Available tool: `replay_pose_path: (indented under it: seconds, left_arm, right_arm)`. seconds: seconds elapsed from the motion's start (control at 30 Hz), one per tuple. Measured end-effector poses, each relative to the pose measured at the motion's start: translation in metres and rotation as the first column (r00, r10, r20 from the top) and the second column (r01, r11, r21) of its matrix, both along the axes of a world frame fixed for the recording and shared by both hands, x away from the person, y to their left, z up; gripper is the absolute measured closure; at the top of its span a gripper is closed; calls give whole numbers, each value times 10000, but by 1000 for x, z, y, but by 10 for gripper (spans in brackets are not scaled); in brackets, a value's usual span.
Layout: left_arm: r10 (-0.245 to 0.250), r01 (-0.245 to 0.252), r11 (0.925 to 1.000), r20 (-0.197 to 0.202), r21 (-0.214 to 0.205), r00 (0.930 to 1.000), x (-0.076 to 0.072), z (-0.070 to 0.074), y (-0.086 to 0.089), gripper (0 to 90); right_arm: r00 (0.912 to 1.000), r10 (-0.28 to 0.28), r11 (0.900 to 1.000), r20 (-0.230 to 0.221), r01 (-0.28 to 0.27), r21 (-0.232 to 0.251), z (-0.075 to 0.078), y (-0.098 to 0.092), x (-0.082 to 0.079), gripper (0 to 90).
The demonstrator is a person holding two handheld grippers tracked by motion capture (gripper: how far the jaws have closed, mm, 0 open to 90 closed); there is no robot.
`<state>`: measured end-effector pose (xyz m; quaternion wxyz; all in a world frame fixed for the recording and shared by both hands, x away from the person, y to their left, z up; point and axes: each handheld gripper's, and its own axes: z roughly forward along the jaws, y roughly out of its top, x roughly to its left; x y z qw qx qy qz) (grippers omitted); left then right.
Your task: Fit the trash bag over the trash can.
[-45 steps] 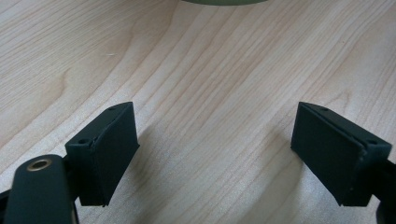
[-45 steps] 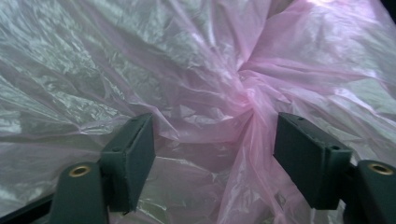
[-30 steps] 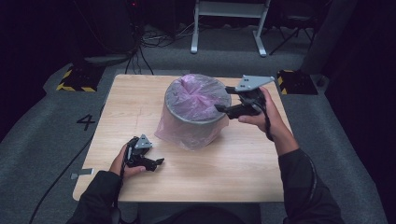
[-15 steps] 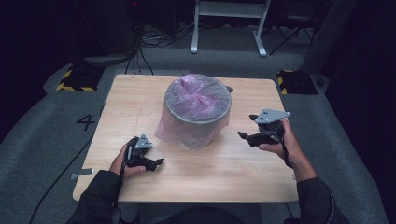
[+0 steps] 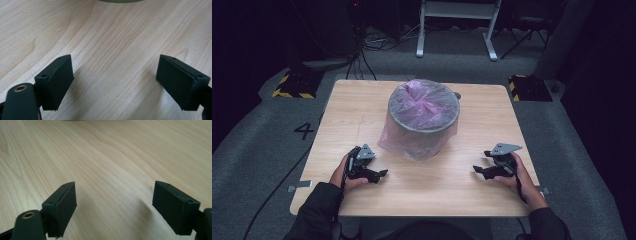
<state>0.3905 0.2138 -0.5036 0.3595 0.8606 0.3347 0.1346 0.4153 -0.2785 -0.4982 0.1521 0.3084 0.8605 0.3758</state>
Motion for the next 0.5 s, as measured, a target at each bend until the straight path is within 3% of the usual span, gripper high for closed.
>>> replay_pose_path:
  seconds: [0.13,0.5]
  left_arm:
    - [-12,12,10000,-1,-5,10000,0,0,0,142]
    - [-15,15,10000,13,-2,10000,0,0,0,139]
  right_arm:
    - [9998,-188,9996,-6,188,217,-4,-7,-5,179]
    - [9994,-273,9996,-202,275,89,-5,-11,-8,165]
